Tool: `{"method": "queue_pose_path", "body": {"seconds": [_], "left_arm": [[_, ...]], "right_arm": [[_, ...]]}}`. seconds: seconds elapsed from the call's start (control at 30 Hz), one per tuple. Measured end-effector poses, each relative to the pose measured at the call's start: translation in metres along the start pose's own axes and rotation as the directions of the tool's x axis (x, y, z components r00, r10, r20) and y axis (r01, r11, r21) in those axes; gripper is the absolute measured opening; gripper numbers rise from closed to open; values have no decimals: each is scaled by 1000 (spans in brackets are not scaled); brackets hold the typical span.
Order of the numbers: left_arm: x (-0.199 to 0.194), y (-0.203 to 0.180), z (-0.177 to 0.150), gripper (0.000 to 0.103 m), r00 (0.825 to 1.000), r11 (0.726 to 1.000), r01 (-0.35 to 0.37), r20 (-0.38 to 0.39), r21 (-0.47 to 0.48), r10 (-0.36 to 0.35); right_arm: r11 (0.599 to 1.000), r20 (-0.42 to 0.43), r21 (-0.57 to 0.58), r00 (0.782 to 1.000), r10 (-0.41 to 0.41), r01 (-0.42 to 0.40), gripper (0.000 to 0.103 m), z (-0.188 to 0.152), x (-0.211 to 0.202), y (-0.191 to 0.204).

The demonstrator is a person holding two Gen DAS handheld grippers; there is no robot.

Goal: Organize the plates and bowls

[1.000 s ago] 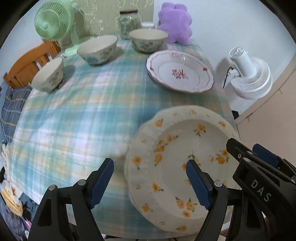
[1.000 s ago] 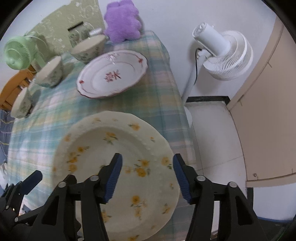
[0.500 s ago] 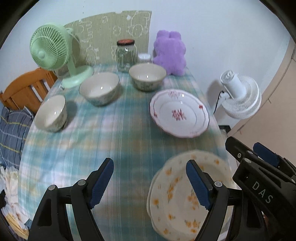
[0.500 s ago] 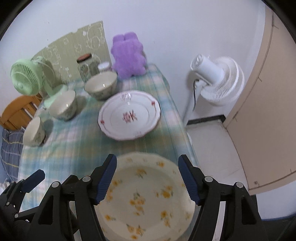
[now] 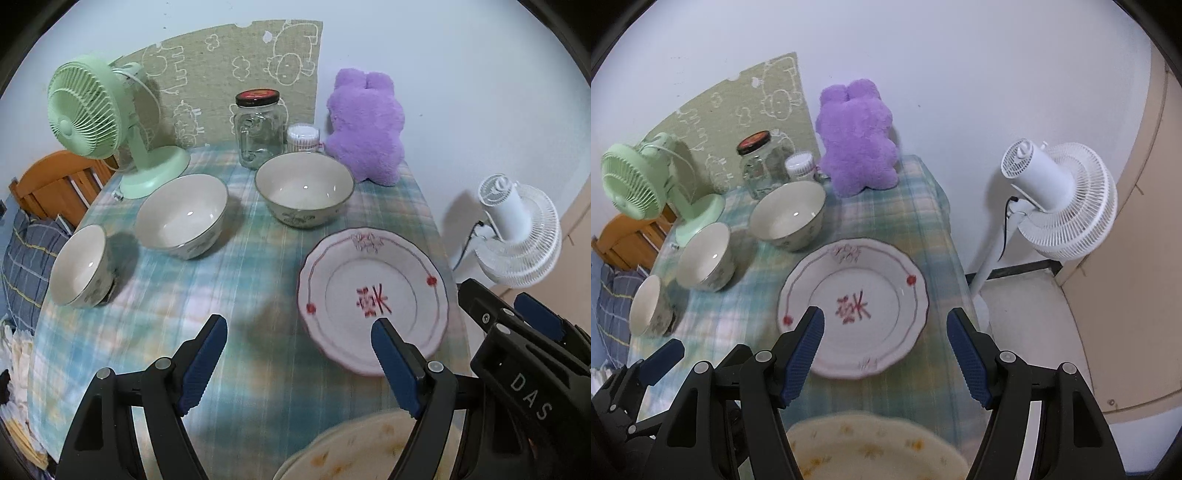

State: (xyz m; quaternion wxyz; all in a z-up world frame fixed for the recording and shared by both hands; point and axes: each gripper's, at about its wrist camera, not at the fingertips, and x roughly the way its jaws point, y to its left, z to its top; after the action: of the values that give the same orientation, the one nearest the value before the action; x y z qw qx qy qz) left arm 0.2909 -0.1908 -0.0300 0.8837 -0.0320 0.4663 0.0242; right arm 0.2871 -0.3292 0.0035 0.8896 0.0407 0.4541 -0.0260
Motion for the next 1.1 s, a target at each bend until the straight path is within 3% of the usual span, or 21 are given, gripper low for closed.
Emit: {"method": "queue_pose_path", "body": {"seconds": [0.57,0.77,1.1], "left_arm": [[89,-23,14,76,994,998,-64,-90,-21,62],[107,-25,14,66,990,998,-64,-128,-22,61],[120,-25,13,58,986,998,-46,-160,-30,41]], "right_arm": [[999,-104,-33,994,33,-37,71,20,108,-16],[998,-132,-24,990,49,-53,59,19,129,-17],[998,-166,-33,985,38,-44,53,17,146,-17]]}}
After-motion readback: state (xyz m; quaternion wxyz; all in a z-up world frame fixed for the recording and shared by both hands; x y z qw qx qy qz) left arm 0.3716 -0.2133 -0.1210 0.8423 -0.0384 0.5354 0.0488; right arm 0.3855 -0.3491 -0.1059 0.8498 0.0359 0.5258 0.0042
